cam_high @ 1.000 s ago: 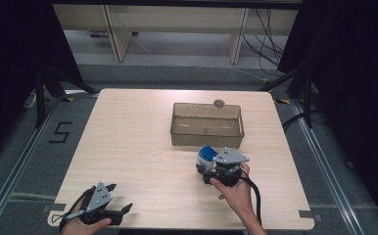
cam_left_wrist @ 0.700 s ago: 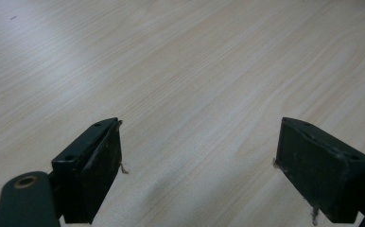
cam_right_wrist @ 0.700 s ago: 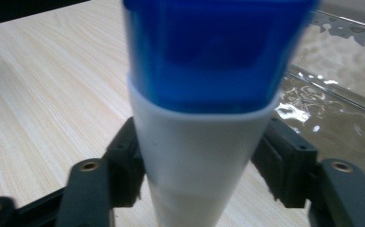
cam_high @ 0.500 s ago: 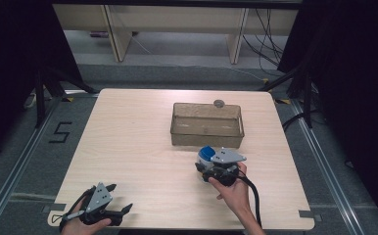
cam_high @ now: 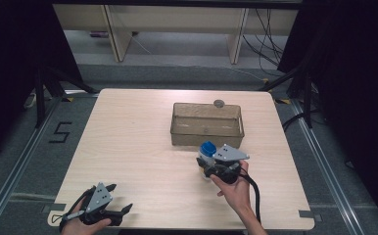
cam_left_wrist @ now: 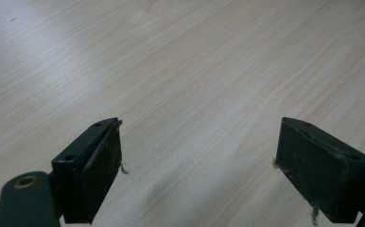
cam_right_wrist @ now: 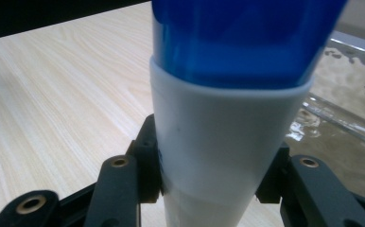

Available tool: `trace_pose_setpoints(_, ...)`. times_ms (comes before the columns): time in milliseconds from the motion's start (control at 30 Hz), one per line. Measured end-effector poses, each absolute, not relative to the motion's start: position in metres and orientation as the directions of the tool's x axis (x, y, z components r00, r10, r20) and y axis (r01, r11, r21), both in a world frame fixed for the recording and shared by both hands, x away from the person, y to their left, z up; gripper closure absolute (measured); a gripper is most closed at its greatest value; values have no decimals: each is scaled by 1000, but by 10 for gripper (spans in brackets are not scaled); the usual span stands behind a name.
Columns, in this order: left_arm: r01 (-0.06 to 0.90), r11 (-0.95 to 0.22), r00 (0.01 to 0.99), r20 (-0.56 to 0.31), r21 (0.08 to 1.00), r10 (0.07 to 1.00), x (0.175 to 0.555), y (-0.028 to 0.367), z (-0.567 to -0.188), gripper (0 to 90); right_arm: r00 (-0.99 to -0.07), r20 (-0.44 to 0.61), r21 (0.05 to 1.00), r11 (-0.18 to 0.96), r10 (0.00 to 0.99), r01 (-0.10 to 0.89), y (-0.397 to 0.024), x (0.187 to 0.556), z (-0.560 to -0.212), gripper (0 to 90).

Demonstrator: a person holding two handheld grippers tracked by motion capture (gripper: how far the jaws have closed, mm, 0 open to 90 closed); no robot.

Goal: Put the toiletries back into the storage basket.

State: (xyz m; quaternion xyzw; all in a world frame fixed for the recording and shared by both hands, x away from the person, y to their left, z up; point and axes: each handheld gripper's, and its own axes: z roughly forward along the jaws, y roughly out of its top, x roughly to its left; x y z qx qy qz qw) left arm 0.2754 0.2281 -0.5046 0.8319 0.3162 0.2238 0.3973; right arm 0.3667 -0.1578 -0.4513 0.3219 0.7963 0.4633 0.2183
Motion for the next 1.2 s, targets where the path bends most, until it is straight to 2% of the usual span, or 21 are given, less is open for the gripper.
trace_pose_setpoints(100,344,-488,698,130,802,705,276,229,-504,147,-692,-52,886,353,720,301,-160,370,-448,560)
trace_pose_setpoints(233,347,-489,695,130,801,707,275,229,-504,147,-681,-26,877,344,731,336,-163,371,-445,561)
trace_pose_setpoints(533,340,-491,696,137,802,705,276,229,-504,147,-676,-45,885,343,736,315,-168,378,-437,560)
trace_pose_setpoints(567,355,-458,690,102,815,717,274,228,-505,147,-674,-26,880,337,738,335,-170,378,-433,560)
trace_pose_setpoints(667,353,-464,688,111,813,717,274,228,-505,147,-670,-43,888,336,741,315,-171,381,-431,561)
trace_pose_setpoints(700,354,-457,689,103,816,717,274,227,-505,147,-660,-5,879,318,752,356,-172,381,-428,560)
trace_pose_setpoints(900,345,-472,692,119,811,712,276,228,-505,147,-661,-25,884,325,750,335,-178,388,-423,561)
trace_pose_setpoints(1000,357,-460,692,100,813,715,274,228,-505,147,-658,-13,883,318,753,346,-179,389,-421,560)
trace_pose_setpoints(1100,337,-474,686,133,814,715,276,229,-506,147,-649,-18,881,319,760,349,-181,392,-419,560)
trace_pose_setpoints(1200,353,-468,692,111,810,713,275,228,-505,147,-646,-21,886,314,763,342,-183,395,-417,561)
